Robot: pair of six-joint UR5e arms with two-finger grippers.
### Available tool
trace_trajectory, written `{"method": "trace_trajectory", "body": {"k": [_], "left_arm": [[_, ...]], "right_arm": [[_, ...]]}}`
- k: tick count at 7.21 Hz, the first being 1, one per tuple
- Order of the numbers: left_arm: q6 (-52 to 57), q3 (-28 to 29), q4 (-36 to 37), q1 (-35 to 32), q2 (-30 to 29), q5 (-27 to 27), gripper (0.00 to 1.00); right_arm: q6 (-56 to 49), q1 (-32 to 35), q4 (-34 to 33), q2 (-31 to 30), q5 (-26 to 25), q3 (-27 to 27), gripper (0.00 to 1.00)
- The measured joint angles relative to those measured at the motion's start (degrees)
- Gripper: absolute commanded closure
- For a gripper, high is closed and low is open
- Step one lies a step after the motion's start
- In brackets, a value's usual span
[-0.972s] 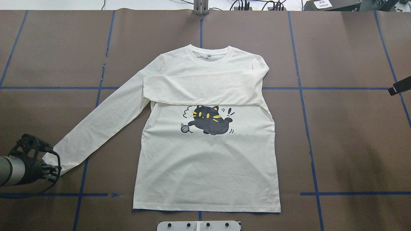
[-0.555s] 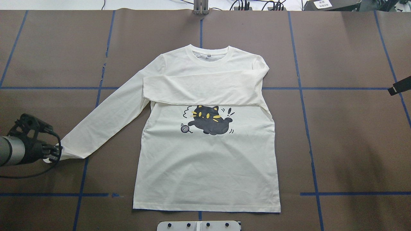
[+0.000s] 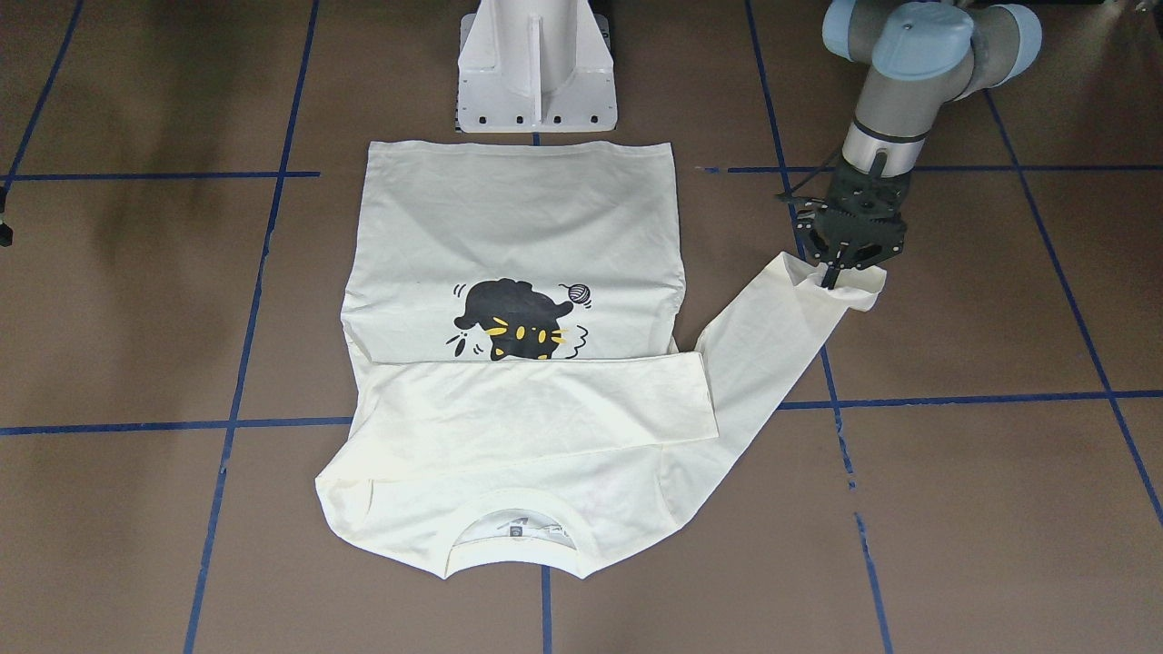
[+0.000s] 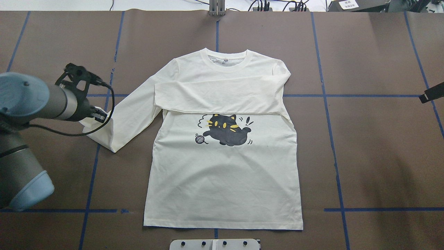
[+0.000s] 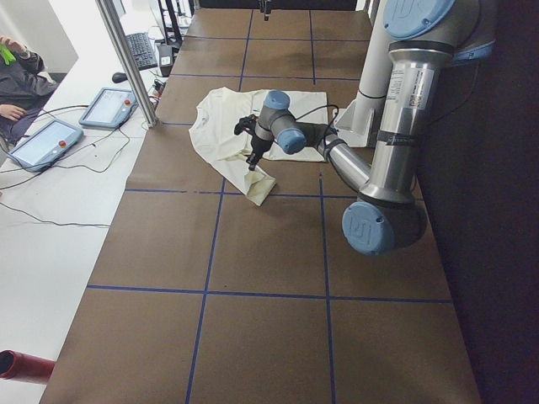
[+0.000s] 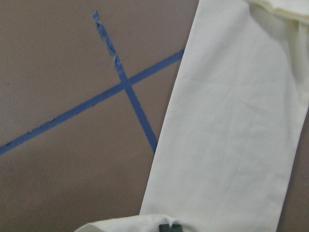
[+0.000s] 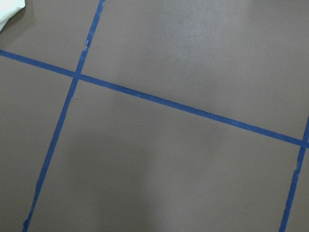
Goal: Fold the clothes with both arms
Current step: 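Fold the held sleeve across the shirt body with the left gripper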
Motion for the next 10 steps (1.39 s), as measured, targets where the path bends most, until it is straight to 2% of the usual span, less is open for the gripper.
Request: {"method": "trace_trajectory", "body": {"k": [1,3,4,6,7,8,10], "left_arm": [[-0.2,0.6,9.5,-0.6,-8.6,-0.2,1.0],[-3.1,6.7,19.9,-0.9,-24.3,-0.2,1.0],[-5.5,12.9,21.8,-1.0,-32.3,-0.2,1.0],[-11.5,30.8,22.4,-0.8,-49.1,0.1,1.0],[-14.1,36.4,21.0,0.5,-53.5,1.1,1.0],[-16.8,39.9,18.1,4.0,-55.2,4.6,1.0],[-19.8,47.0,7.2,12.1,-55.9,13.8,1.0]], "right_arm": [[0.0,0.0,0.0,0.1,0.0,-0.1,0.0],[0.0,0.0,0.0,0.0,-0.1,-0.2,0.0],[0.0,0.1,0.0,-0.1,-0.1,-0.2,0.0],[0.0,0.3,0.0,-0.2,-0.2,-0.2,0.0],[0.0,0.4,0.0,-0.3,-0.2,-0.2,0.0],[0.0,0.5,0.0,-0.3,-0.3,-0.2,0.0],[0.1,0.6,0.0,-0.5,-0.4,-0.3,0.0]]}}
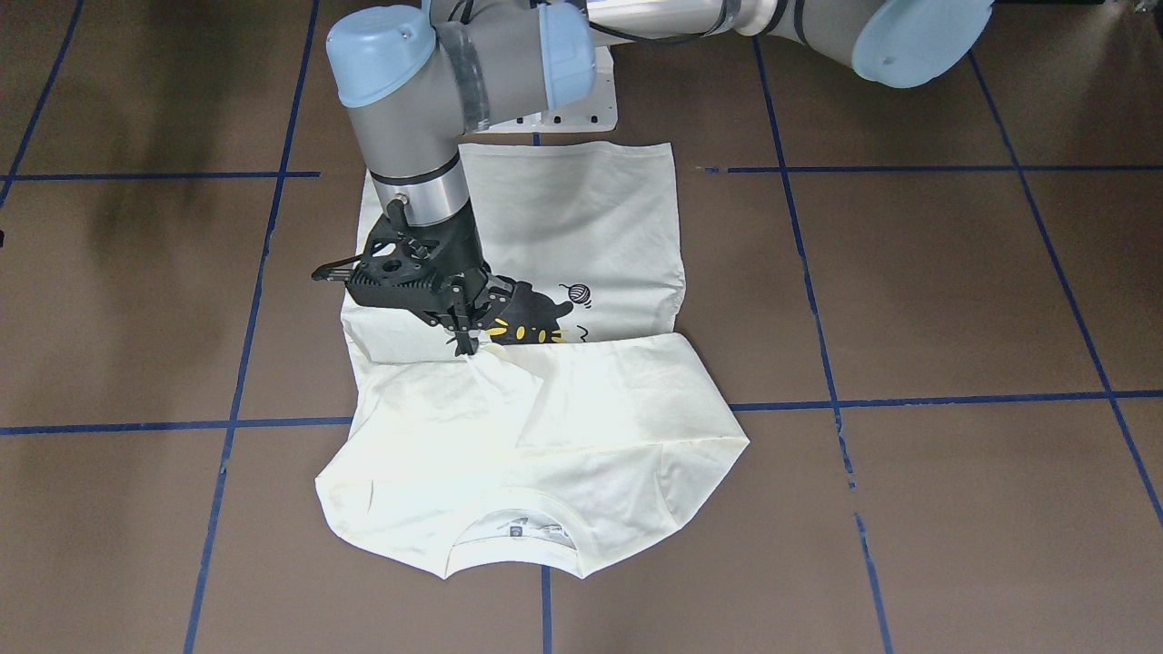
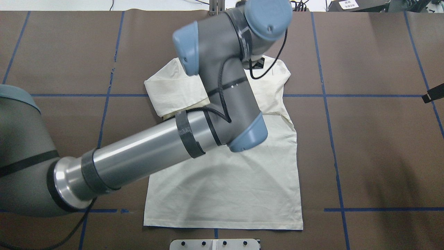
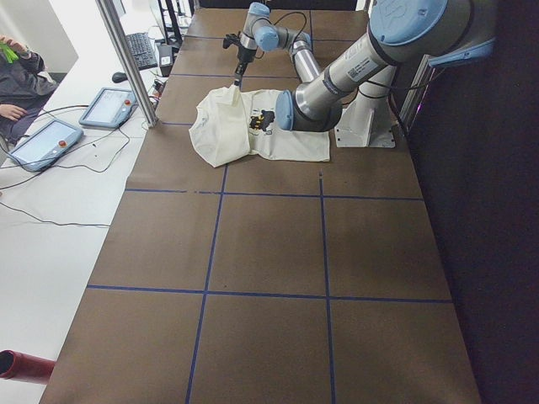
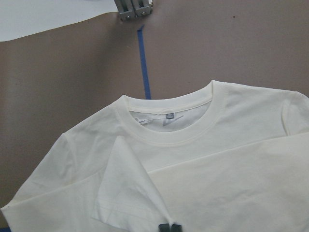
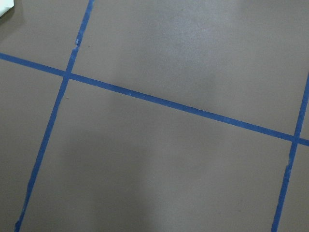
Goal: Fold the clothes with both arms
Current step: 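Fold the held sleeve across the shirt body with the left gripper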
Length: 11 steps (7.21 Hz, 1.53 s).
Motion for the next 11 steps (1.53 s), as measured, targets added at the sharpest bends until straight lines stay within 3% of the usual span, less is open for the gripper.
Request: {"method": "trace_trajectory", "body": {"k": [2,5,6,7,9,10,11], "left_arm": [[-0.4,5.6,-10.3,3.5,-0.5,3.9,1.0],[-0.7,10.4,-18.1,4.8,-2.8,4.4,1.0],[-1.2,11.5,-19.3,5.1,-3.4,4.4,0.27],[-2.0,12.0,-20.8,5.2,-3.8,4.3,0.0],[-6.6,12.1,-27.8,5.1,-3.8,3.3,0.0],[-7.6,11.8,-29.3,3.7,-3.8,-0.8,0.0],[-7.5,10.9,-29.4,0.7,-3.4,-8.4,0.0]], "right_arm": [[0.3,0.1,0.0,0.0,-0.1,0.0,0.0],[0.6,0.1,0.0,0.0,-0.2,0.0,0.0],[0.6,0.2,0.0,0.0,-0.2,0.0,0.0],[0.6,0.2,0.0,0.0,-0.2,0.0,0.0],[0.6,0.2,0.0,0.4,-0.1,0.0,0.0],[0.7,0.2,0.0,0.8,-0.1,-0.2,0.0],[0.8,0.2,0.0,1.8,0.0,-0.4,0.0]]}}
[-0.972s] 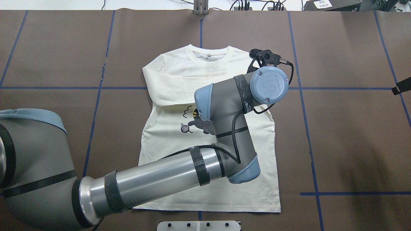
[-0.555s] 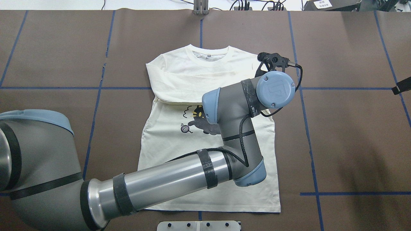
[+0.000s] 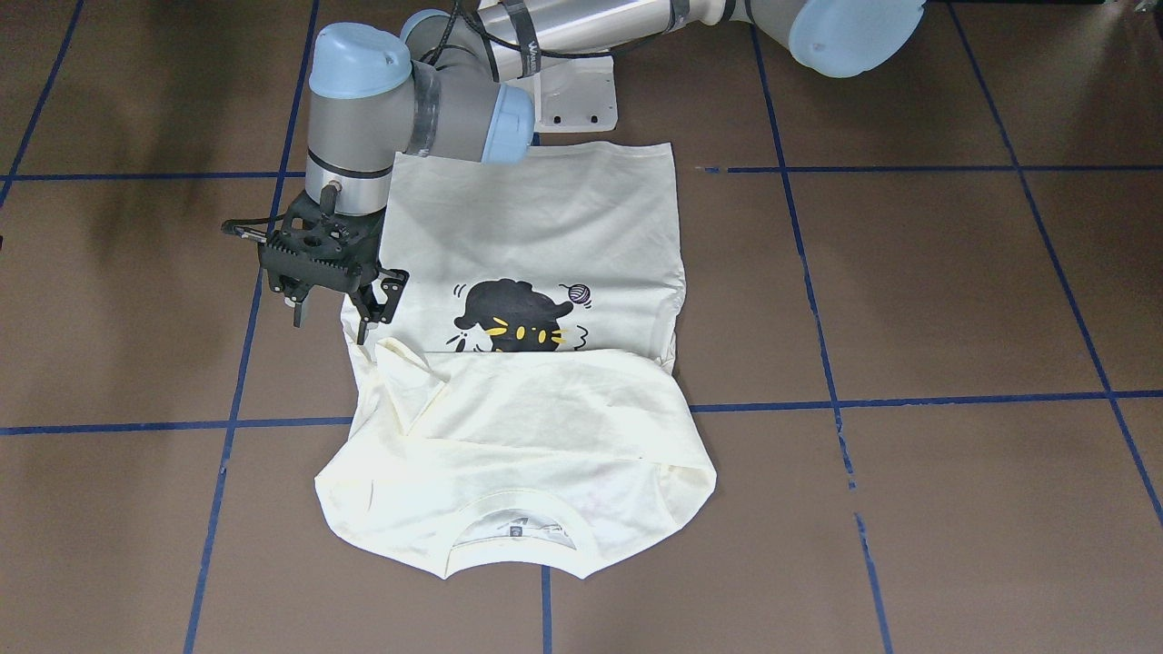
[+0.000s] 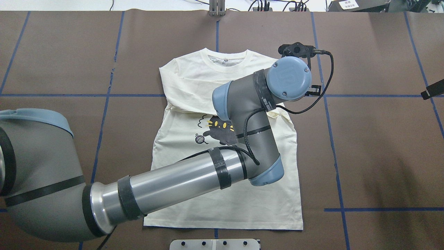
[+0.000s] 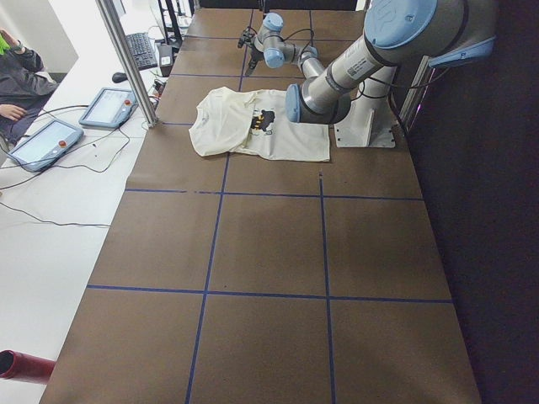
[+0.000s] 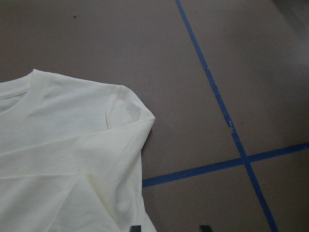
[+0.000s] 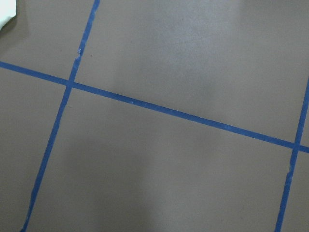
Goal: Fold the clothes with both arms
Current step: 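Fold the held sleeve across the shirt body with the left gripper, then release the sleeve and lift the left gripper while the right gripper moves toward the shoulder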
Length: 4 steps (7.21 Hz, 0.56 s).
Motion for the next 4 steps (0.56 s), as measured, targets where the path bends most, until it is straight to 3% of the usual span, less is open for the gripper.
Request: {"method": "trace_trajectory", "body": {"k": [2,4], "left_arm": [[4.9,-3.3,4.4,-6.3,2.8,-10.1,0.0],[15.6,-11.3,9.1,-13.3,11.6,-16.2,0.0]], "right_arm": [[2.5,-0.7,0.0,5.2,0.2,-1.8,0.0],[10.6,-5.3,0.0,13.8,-0.3,-4.6,0.0]]}}
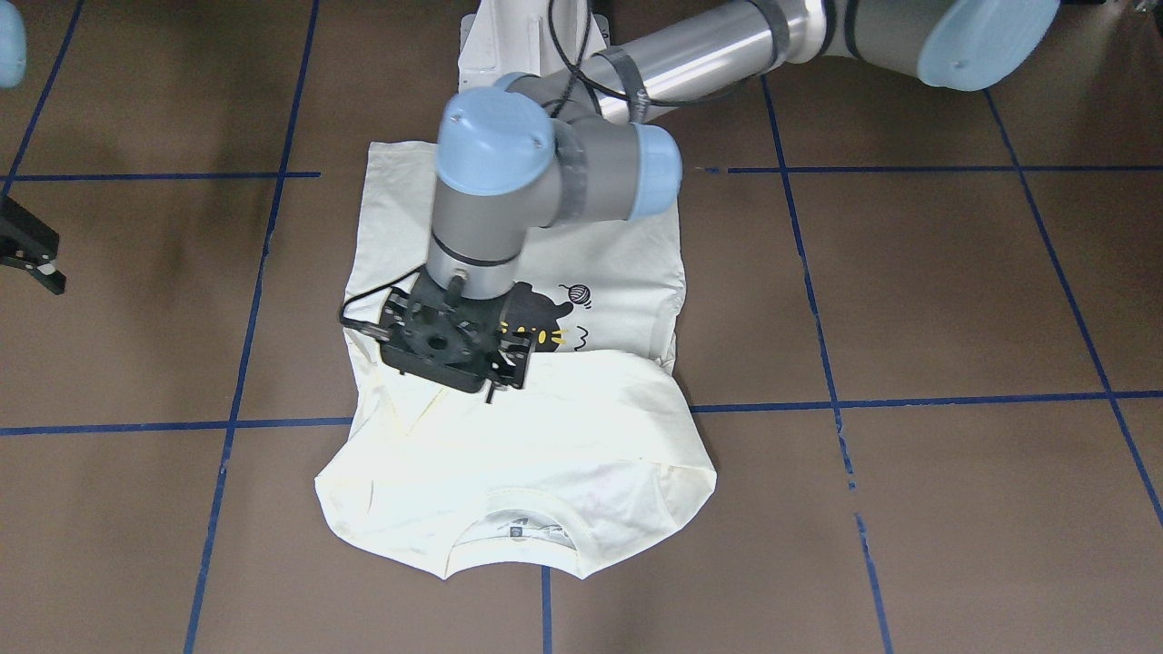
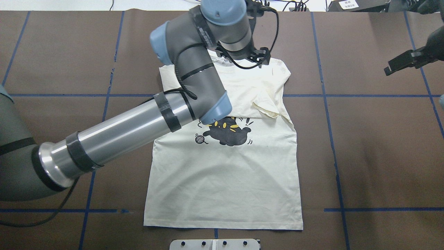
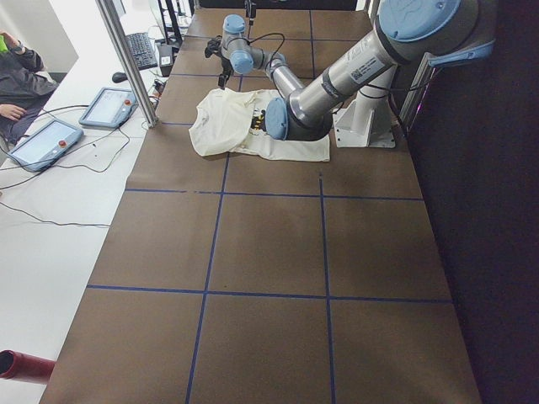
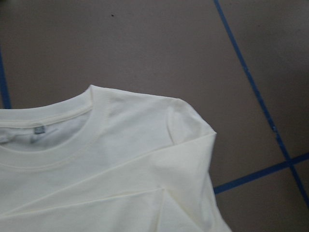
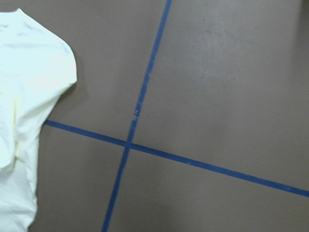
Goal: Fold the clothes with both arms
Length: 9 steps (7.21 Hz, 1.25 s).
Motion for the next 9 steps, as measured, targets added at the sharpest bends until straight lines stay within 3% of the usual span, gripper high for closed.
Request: {"method": "trace_trajectory", "body": {"k": [2,4,6,9], "left_arm": [[12.1,-10.3,4.2,-6.0,11.1,-2.8,0.0],[22.5,-17.4,5.8,-11.7,19.9,-4.3,0.0],[31.7,-19.6,4.5,-16.5,26.2,-8.2,0.0],[35.5,-20.1,3.9,-18.9,29.2,-9.5,0.0]], "right_arm": [[7.6,-6.9,-0.1,7.8,-4.8,-2.3,0.01],[20.3,-16.1,-0.3,15.9,-14.1,-6.7,0.04],[31.1,-23.8,-0.4,25.8,-24.5,-16.7,0.23],[43.5,-31.9,-0.4,33.2,-36.7,-26.3,0.31]]}}
